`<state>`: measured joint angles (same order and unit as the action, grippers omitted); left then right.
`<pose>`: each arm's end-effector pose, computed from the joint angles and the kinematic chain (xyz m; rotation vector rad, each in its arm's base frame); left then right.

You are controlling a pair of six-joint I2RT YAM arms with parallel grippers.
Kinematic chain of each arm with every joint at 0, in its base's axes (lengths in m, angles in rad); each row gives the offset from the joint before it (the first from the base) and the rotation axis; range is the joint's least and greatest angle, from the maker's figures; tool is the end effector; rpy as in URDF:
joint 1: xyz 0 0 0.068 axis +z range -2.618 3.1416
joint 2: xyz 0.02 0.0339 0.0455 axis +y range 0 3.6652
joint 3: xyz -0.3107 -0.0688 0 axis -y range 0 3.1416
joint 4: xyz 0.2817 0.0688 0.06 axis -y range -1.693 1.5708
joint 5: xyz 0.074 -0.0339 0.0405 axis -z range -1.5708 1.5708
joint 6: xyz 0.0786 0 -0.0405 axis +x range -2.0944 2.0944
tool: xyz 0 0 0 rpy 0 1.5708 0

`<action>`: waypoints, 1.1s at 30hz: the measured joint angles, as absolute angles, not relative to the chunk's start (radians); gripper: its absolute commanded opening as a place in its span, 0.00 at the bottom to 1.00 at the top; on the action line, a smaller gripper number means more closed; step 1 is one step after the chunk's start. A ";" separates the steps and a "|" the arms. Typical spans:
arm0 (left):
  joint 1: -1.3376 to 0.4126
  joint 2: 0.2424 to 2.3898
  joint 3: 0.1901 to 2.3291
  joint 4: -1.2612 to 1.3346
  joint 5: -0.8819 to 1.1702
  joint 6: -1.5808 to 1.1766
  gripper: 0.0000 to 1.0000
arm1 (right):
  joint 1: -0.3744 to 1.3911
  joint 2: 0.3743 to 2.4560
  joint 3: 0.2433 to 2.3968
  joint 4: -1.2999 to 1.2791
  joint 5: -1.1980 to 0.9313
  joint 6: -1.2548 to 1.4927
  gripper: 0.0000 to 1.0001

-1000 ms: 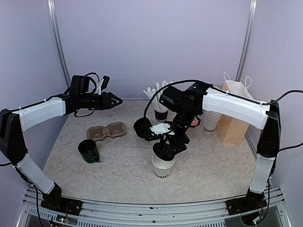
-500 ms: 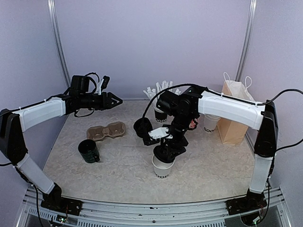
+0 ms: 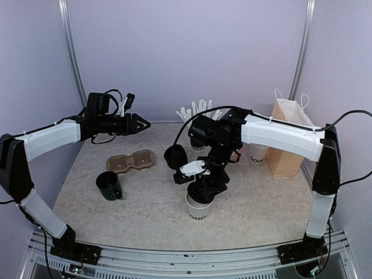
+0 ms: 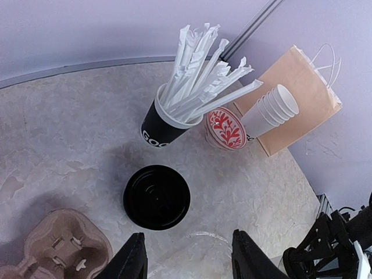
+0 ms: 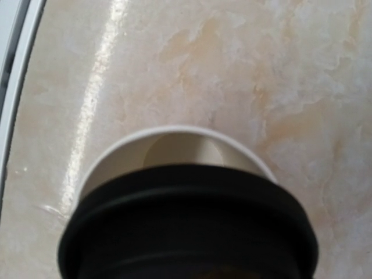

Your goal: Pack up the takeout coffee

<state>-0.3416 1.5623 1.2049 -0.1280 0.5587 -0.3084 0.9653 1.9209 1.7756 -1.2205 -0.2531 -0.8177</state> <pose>0.3880 -0.1822 0.3162 0.3957 2.0808 -0.9693 0.2368 0.3767 0.2770 -2.3043 1.8114 0.3941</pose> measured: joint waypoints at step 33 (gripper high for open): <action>-0.368 1.578 1.209 -0.160 0.548 -0.308 0.50 | 1.026 1.930 1.776 -1.205 -0.157 -0.744 0.96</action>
